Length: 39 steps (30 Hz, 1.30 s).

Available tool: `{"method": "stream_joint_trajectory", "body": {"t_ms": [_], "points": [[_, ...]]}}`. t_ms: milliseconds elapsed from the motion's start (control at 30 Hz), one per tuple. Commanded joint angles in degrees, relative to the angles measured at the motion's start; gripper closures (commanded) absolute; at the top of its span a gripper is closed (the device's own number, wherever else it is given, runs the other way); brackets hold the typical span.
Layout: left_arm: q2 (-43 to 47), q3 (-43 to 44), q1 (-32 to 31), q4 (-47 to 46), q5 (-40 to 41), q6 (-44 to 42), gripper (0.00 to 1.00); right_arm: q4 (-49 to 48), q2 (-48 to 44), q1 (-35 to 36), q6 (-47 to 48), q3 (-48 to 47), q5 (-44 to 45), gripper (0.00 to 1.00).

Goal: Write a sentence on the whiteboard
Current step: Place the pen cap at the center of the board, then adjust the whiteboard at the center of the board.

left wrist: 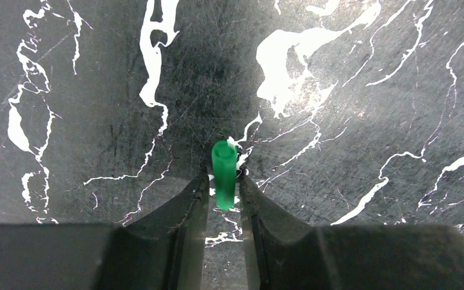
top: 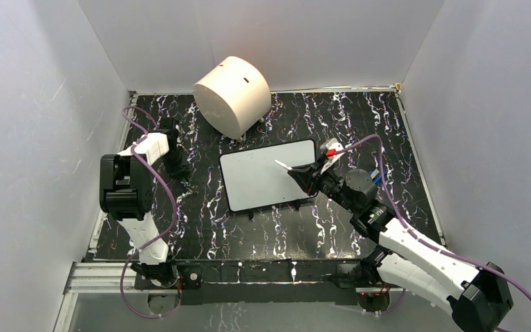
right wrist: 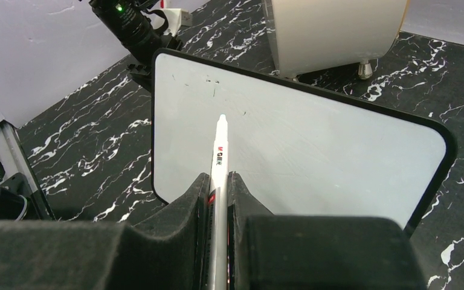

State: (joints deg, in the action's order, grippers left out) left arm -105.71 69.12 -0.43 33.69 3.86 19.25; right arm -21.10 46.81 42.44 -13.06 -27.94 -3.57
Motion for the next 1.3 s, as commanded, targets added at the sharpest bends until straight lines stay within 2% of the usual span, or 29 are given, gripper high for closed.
{"method": "stream_joint_trajectory", "body": {"t_ms": [0, 267, 400, 600, 767, 1100, 1267], "points": [[1.0, 0.6, 0.3, 1.9, 1.4, -0.9, 0.73, -0.3, -1.6, -0.2, 0.9, -3.6, 0.5, 1.00], [8.1, -0.4, 0.3, 1.7, 1.2, -1.0, 0.66, 3.0, -2.3, 0.1, 0.2, -5.3, 0.8, 1.00], [15.4, -2.6, 0.3, -2.2, -3.6, -1.6, 0.61, 4.1, -1.6, 0.9, 0.4, -6.2, 0.9, 1.00], [26.7, -8.0, 0.3, -10.0, -17.4, -1.6, 0.51, 4.7, -1.0, 2.9, 0.5, -7.3, 1.5, 1.00], [31.5, -11.4, 0.3, -15.4, -30.2, -1.7, 0.42, 4.7, -0.1, 4.6, 0.2, -7.9, 1.6, 1.00], [33.7, -13.8, -0.2, -21.6, -50.0, -3.2, 0.39, 5.5, 0.7, 7.6, 0.7, -8.3, 2.7, 1.00], [35.0, -14.6, -1.4, -23.4, -54.4, -4.3, 0.39, 5.2, 1.2, 8.7, 1.2, -8.1, 2.9, 1.00]]}}
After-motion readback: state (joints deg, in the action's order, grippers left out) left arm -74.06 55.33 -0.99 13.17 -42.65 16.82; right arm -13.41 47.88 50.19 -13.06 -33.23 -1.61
